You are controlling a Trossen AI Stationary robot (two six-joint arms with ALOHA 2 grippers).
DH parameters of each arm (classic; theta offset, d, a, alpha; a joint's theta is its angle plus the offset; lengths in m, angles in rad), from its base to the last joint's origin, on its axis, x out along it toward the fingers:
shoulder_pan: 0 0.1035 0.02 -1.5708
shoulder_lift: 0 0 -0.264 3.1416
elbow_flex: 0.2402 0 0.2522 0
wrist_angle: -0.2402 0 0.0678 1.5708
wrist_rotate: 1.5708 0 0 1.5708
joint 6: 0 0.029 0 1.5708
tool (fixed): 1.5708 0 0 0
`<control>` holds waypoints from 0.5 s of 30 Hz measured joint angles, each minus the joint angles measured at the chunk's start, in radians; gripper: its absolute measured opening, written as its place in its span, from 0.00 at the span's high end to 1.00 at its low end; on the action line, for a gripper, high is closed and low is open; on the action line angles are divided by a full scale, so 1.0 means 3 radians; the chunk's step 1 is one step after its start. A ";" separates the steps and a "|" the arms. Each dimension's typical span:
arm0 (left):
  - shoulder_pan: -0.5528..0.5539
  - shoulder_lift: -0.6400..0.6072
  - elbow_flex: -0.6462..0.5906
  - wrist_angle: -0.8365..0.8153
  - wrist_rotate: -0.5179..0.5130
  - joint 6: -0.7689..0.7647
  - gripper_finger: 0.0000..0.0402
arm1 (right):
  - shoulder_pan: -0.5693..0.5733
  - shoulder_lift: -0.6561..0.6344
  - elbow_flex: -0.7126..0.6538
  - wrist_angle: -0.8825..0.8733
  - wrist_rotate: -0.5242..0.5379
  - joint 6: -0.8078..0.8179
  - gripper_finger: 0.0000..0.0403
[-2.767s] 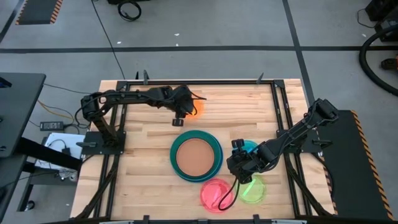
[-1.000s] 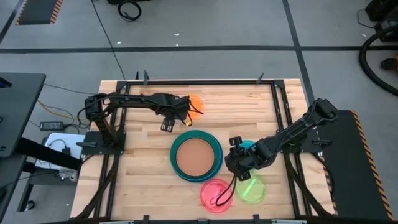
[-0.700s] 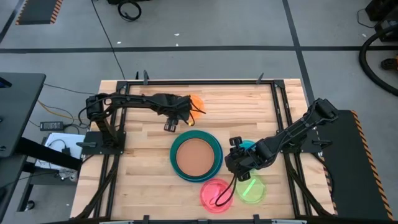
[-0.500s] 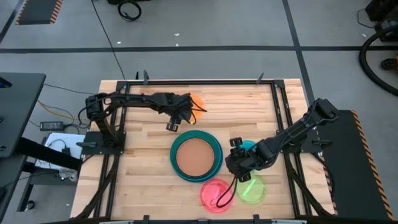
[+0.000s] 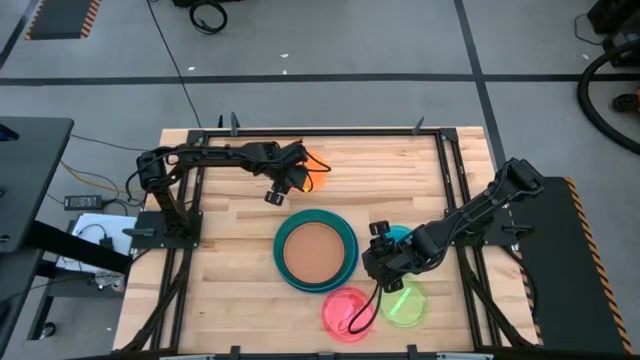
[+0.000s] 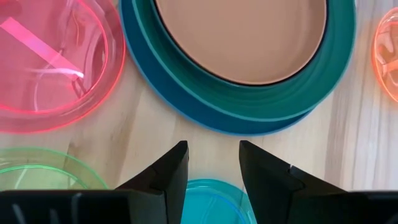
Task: Stack plastic plates
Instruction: Stack the orange transparent plate on top of the brown plate
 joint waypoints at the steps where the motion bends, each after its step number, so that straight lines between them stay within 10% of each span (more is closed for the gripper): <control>1: 0.0003 0.0024 0.0000 -0.0012 0.0002 0.0045 0.64 | 0.0001 0.0000 0.0000 -0.0001 -0.0001 0.0002 0.62; 15: -0.0124 0.0334 -0.0004 0.0148 -0.0445 0.0153 0.64 | -0.0039 -0.0001 -0.0289 0.0343 -0.0021 -0.0088 0.62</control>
